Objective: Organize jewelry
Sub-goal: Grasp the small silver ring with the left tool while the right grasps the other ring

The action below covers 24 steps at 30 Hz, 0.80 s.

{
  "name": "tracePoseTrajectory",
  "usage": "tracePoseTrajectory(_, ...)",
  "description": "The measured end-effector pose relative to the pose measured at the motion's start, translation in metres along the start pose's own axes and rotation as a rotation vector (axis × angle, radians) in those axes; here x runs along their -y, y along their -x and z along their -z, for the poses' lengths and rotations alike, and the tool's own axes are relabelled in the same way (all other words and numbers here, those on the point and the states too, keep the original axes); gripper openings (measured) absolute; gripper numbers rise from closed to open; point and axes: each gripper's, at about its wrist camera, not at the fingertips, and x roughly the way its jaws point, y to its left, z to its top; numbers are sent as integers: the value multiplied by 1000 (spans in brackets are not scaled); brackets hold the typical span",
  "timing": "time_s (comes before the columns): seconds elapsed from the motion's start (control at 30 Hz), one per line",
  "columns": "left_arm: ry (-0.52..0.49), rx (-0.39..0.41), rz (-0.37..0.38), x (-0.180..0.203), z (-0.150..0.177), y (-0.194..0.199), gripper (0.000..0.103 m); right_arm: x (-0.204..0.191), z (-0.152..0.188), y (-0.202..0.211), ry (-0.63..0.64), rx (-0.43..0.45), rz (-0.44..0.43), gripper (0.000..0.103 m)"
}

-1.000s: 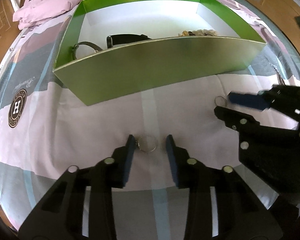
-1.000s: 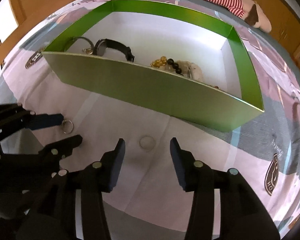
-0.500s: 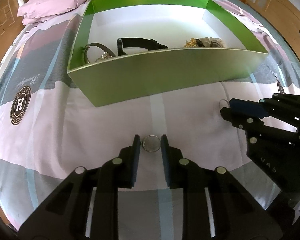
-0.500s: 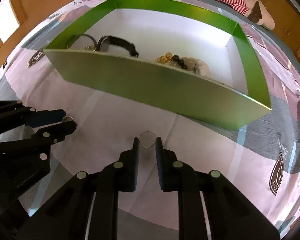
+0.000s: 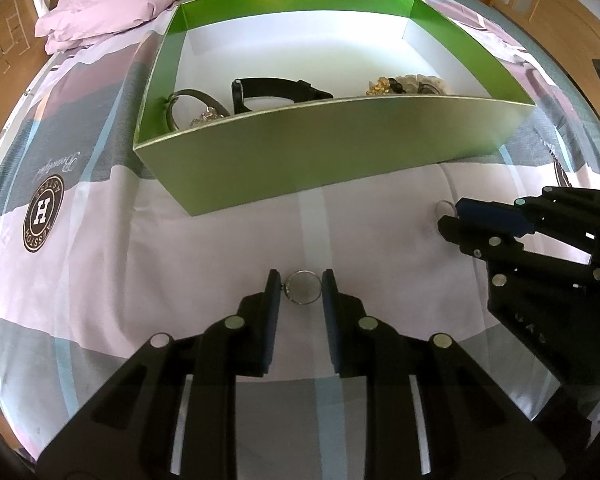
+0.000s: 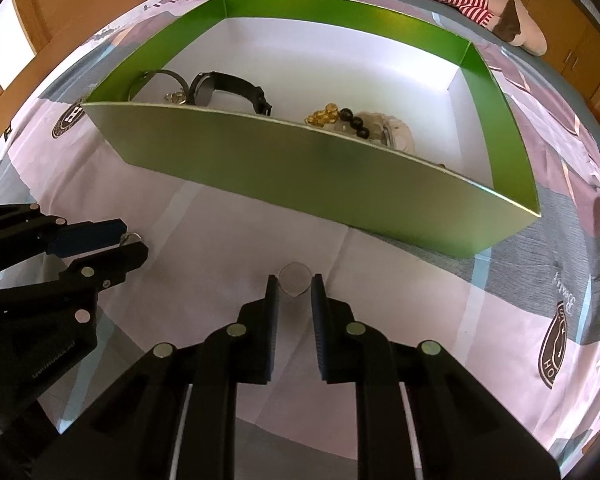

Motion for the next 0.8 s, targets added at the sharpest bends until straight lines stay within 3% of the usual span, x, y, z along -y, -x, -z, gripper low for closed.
tracePoseTrajectory(0.8, 8, 4, -14, -1, -3, 1, 21, -8, -1, -2, 11, -12, 13, 16)
